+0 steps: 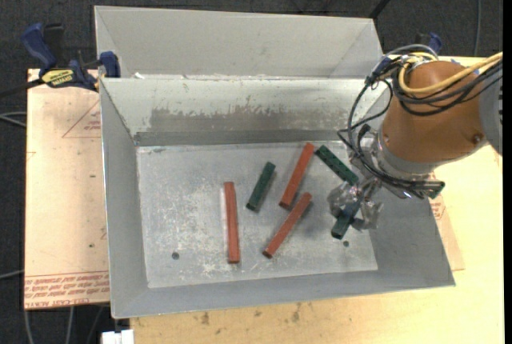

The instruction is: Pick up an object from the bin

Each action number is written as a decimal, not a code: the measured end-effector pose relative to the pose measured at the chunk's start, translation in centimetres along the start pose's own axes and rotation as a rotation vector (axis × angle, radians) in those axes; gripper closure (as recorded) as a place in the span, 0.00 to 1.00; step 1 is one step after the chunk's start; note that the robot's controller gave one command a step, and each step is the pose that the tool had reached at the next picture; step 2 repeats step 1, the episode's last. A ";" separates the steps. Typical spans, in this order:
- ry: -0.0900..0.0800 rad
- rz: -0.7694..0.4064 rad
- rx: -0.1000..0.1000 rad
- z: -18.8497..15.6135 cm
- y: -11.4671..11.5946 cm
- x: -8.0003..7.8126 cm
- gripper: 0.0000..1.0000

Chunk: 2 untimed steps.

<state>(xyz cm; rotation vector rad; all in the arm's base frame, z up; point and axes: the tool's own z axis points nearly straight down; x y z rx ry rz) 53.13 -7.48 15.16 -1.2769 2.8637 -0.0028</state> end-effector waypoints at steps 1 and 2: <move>0.002 0.004 -0.004 -0.3 0.0 -0.1 1.00; 0.002 0.004 -0.004 -0.3 0.0 -0.1 1.00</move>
Offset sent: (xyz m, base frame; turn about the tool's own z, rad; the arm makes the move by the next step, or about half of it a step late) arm -0.0001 0.0000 0.0033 0.0000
